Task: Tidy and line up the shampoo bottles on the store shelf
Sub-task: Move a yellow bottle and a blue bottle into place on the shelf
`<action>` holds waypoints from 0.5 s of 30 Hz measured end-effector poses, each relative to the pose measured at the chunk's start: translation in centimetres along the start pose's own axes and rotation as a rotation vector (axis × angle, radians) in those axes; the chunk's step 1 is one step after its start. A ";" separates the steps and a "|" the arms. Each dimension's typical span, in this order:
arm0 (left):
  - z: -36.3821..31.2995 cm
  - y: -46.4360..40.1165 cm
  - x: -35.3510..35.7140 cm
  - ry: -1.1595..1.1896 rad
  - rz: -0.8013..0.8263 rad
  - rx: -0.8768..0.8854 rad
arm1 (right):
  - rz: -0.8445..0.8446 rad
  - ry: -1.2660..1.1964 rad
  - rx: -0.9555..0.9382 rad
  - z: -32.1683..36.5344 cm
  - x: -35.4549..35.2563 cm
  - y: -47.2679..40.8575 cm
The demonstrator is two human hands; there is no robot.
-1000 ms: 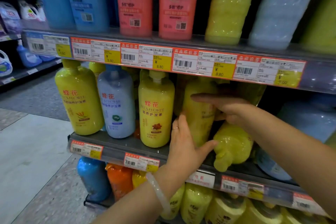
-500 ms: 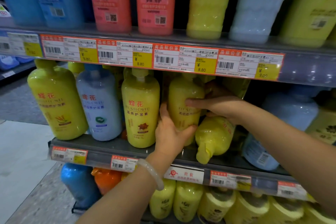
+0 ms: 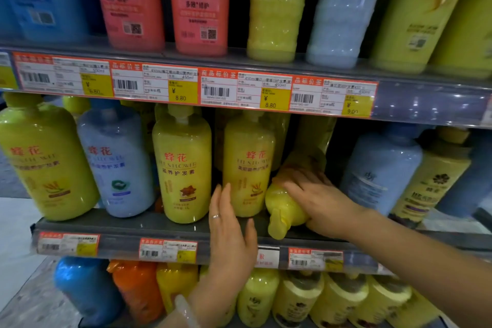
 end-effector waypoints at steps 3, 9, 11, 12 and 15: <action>0.2 1.1 1.3 0.003 0.064 0.028 | -0.059 -0.035 -0.015 -0.2 -0.2 0.1; 0.4 1.1 1.3 0.032 0.107 0.055 | -0.157 -0.197 0.127 -1.0 -2.7 1.1; -0.4 1.5 1.3 0.034 0.113 0.121 | -0.244 -0.412 0.206 -2.0 -4.8 1.7; -1.0 1.6 1.3 0.042 0.107 0.156 | -0.306 -0.536 0.234 -2.7 -6.0 2.0; -3.0 1.2 1.6 0.070 0.070 0.213 | -0.433 -0.858 0.368 -4.9 -8.2 2.7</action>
Point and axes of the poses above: each hand's wrist, its own y-axis away from the middle knuckle, its own x-axis out of the palm, z = x × y, the point moved 10 cm from there along -y, towards the middle knuckle, and after that the axes turned 2 degrees about -z, right-handed, at the moved point
